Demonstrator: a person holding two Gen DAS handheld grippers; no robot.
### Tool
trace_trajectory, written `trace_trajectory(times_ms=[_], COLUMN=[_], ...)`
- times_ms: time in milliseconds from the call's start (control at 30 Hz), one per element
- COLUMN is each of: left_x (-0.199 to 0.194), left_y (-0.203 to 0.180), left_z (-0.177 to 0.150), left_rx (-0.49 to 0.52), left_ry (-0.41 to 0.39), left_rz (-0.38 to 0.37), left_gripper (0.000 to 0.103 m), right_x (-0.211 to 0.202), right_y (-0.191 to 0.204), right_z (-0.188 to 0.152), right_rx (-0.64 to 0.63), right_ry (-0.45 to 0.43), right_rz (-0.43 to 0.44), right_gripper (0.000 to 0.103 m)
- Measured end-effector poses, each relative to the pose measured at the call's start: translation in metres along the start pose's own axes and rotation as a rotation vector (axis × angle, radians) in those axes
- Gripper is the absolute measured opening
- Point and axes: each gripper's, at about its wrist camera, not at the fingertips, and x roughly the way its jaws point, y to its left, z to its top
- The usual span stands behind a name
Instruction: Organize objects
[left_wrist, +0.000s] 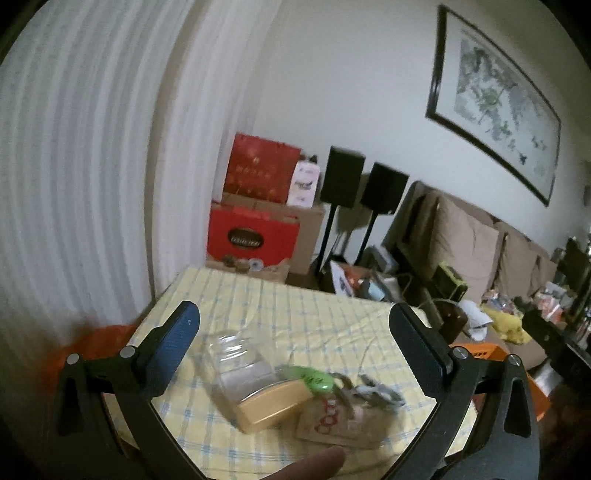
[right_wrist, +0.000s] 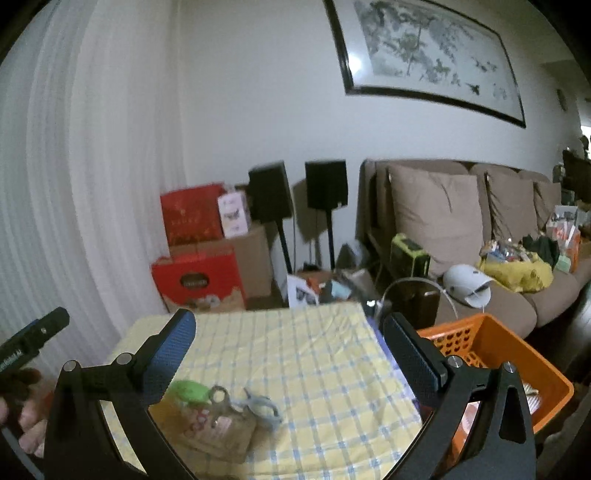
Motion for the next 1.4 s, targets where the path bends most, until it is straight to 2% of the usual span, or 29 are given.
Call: trace_trajectory(times_ms=[133,267,433,633,700,800,867,967,1200,1267,1333,1400], left_x=[0.009,0.025,0.042,0.047,0.037,0.02,0.013,0.012,0.02,0.023,0.026,0.031], left_y=[0.001,0.0,-0.003,-0.003,0.013,0.051,0.073,0.084,0.085,0.074,0.063,0.053], left_z=[-0.007,-0.022,-0.036,-0.04,-0.035,-0.026,-0.022,-0.024,-0.034,-0.039,-0.044,-0.05], left_rx=[0.047,0.101,0.146,0.211,0.175,0.04,-0.016,-0.01,-0.034,0.002,0.055,0.088], left_ry=[0.028,0.094,0.205,0.279,0.278,0.261,0.258,0.275,0.317,0.307,0.293,0.311], left_rz=[0.045,0.104,0.078,0.143,0.118,0.047,0.077,0.136,0.044,0.065,0.1,0.069], left_gripper=[0.103,0.103,0.103,0.103,0.103,0.103,0.103,0.103,0.103,0.103,0.103,0.103], right_x=[0.017,0.034,0.057,0.072,0.066,0.06,0.061,0.072,0.101,0.116,0.133,0.145], right_y=[0.009,0.025,0.047,0.05,0.038,0.004,-0.018,-0.036,-0.018,-0.009,-0.003,0.003], right_z=[-0.008,-0.018,-0.039,-0.057,-0.059,-0.057,-0.058,-0.064,-0.085,-0.097,-0.108,-0.116], right_rx=[-0.018,-0.067,-0.195,-0.227,-0.24,-0.173,-0.119,-0.076,-0.059,-0.072,-0.108,-0.189], right_ry=[0.066,0.128,0.229,0.304,0.301,0.309,0.32,0.362,0.481,0.529,0.562,0.562], right_rz=[0.018,0.031,0.001,0.003,-0.02,-0.041,-0.048,-0.055,0.058,0.085,0.07,0.045], right_gripper=[0.102,0.102,0.102,0.102,0.102,0.102,0.102,0.1,0.099,0.099,0.097,0.095])
